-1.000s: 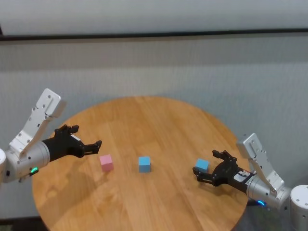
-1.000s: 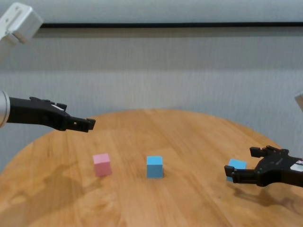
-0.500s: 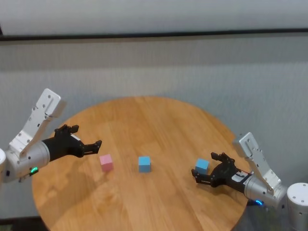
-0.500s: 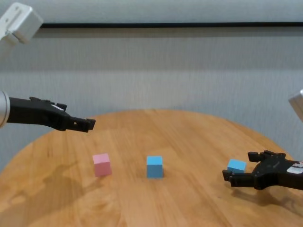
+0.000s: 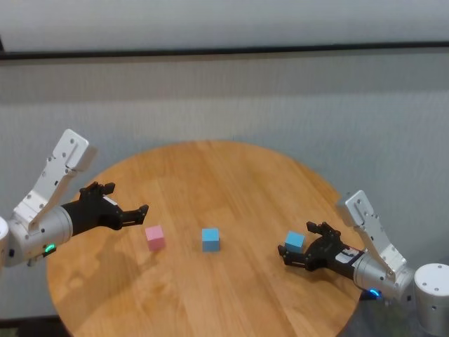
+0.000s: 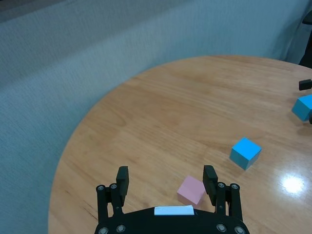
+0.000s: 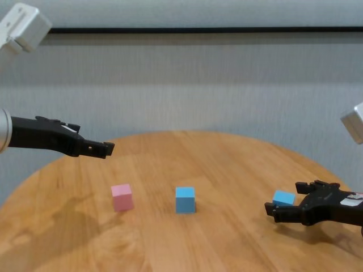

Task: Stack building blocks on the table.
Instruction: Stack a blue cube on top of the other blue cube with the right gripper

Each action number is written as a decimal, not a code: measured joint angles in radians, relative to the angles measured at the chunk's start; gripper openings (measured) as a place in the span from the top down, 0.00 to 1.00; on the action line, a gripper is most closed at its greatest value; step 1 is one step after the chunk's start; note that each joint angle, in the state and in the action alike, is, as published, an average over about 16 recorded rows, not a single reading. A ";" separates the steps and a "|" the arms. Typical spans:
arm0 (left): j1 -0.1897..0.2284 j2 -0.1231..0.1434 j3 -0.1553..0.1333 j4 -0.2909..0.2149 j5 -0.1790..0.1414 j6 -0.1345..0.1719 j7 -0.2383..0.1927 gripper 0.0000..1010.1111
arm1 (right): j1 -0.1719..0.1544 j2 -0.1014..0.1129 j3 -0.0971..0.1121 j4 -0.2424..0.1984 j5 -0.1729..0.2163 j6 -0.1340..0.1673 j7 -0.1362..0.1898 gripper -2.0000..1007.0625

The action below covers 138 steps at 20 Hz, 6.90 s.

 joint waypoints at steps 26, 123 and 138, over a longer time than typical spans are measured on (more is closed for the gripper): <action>0.000 0.000 0.000 0.000 0.000 0.000 0.000 0.01 | 0.010 -0.023 0.011 0.016 -0.017 0.040 -0.001 0.05; 0.000 0.000 0.000 0.000 0.000 0.000 0.000 0.01 | 0.166 -0.273 -0.067 0.245 -0.036 -0.104 0.012 0.63; 0.000 0.000 0.000 0.000 0.000 0.000 0.000 0.01 | 0.194 -0.298 -0.048 0.306 -0.060 -0.125 0.008 0.63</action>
